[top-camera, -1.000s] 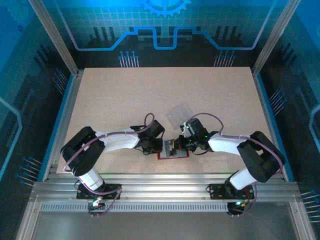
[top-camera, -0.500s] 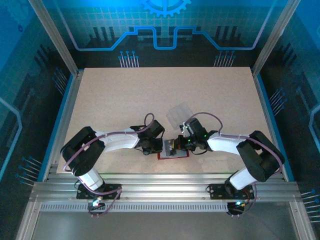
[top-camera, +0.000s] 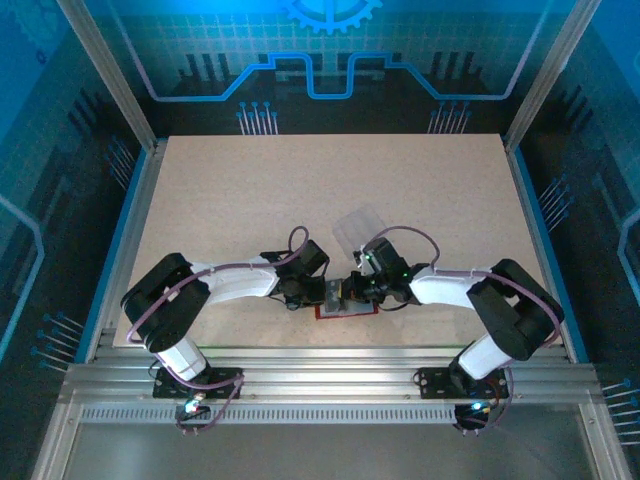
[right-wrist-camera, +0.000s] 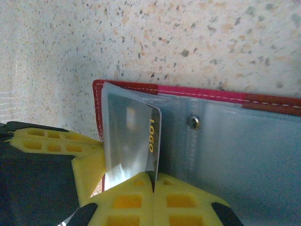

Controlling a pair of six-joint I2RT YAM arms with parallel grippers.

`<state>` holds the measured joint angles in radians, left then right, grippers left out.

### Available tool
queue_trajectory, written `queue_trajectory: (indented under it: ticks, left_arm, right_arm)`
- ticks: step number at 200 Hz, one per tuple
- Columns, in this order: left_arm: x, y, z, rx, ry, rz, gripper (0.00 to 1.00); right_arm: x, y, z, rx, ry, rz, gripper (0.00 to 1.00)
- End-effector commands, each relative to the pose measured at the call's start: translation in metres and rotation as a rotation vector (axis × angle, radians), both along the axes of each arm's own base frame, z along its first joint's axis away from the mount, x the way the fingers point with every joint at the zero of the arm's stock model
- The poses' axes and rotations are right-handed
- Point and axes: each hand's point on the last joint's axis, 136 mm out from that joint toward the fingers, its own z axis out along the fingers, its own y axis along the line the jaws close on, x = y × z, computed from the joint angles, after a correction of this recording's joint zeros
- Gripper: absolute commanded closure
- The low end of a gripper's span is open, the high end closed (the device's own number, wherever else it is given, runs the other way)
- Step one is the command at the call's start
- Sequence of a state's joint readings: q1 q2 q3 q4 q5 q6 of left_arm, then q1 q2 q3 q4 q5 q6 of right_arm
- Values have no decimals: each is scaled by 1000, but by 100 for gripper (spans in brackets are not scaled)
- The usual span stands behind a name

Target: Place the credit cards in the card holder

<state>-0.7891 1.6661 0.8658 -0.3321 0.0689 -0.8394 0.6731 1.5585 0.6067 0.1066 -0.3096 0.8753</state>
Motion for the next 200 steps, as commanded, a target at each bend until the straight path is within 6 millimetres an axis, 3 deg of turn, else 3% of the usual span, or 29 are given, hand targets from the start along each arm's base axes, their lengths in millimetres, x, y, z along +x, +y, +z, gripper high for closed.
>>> queue_trajectory:
  ticks: [1, 41, 75, 153, 174, 200]
  left_arm:
    - [-17, 11, -30, 47, 75, 4, 93]
    - [-17, 13, -30, 46, 76, 11, 93]
    - [-18, 14, -30, 48, 74, 18, 92]
    - [-19, 18, -34, 58, 85, 41, 92]
    - [-20, 16, -36, 54, 91, 41, 92]
    - [-20, 16, -36, 52, 89, 41, 92]
  right_arm:
    - [-14, -1, -22, -66, 55, 6, 100]
    - [-16, 3, -20, -70, 46, 15, 100]
    - [-18, -5, -13, -109, 38, 17, 78]
    - [-17, -32, 3, -290, 22, 5, 47]
    - [-18, -33, 12, -300, -2, 21, 49]
    - [-21, -43, 39, -397, -109, 43, 54]
